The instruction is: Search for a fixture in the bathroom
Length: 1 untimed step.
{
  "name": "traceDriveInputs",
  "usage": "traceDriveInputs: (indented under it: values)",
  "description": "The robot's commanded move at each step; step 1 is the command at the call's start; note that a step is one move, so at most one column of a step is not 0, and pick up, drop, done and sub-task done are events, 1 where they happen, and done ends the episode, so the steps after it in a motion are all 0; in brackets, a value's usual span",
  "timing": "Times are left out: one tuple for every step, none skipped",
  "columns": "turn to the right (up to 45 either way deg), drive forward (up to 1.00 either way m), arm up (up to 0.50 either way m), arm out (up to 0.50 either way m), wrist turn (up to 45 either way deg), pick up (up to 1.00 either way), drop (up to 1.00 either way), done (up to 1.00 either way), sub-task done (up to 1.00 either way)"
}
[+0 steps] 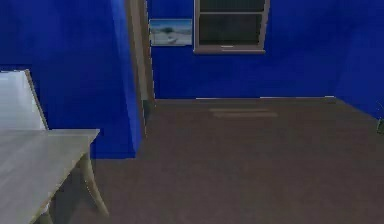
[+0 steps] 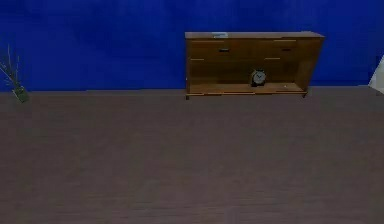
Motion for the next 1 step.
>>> traceDriveInputs:
  values:
    - [0.0, 1.00, 0.00, 0.00, 0.0, 0.00, 0.00, 0.00, 0.00]
